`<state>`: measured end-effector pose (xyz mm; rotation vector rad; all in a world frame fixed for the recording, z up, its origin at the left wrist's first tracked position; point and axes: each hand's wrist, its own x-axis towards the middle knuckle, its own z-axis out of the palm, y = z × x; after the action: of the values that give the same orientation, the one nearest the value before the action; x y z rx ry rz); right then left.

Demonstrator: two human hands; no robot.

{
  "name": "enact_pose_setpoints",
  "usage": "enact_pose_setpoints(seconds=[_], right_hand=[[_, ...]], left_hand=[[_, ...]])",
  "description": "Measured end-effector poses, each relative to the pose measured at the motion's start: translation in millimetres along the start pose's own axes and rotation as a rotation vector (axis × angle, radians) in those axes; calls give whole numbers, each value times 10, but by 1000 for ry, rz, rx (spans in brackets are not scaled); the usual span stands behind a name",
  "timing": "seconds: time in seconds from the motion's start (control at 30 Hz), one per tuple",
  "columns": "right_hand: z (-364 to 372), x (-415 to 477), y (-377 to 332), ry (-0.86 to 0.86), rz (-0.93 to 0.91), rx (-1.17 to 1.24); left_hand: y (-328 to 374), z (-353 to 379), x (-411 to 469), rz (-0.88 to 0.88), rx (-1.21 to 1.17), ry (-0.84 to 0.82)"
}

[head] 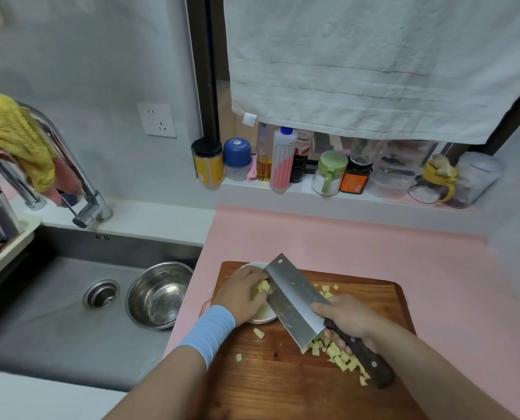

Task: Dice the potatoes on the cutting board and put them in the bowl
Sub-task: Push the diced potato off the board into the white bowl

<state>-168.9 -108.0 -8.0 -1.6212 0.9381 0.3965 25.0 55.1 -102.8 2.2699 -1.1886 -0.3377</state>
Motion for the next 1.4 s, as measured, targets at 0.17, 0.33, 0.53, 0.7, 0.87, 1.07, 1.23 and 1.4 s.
enact_pose_setpoints(seconds=[0.17,0.33,0.53,0.7,0.87,1.07,1.23,1.4], right_hand=[[13,2,-20,6,-21,-19],[-6,-58,29,29,-38,-28],[-16,-188,173,104,-66,20],[82,-238,375,146,-97,129],[101,-325,569,133,-148,181],[-159,-482,911,127,-192,190],[-446,-567,1258,196,-156,225],[-749,-690,1627,308,-141,252]], left_hand=[[37,16,-18,110,11,96],[-122,20,-42,81,73,165],[-52,-20,-442,-78,-109,416],[0,175,-910,-247,3,292],[163,542,-1149,-321,277,142],[487,807,-959,-525,138,155],[826,1081,-802,-398,-21,150],[1285,1305,-714,-190,112,194]])
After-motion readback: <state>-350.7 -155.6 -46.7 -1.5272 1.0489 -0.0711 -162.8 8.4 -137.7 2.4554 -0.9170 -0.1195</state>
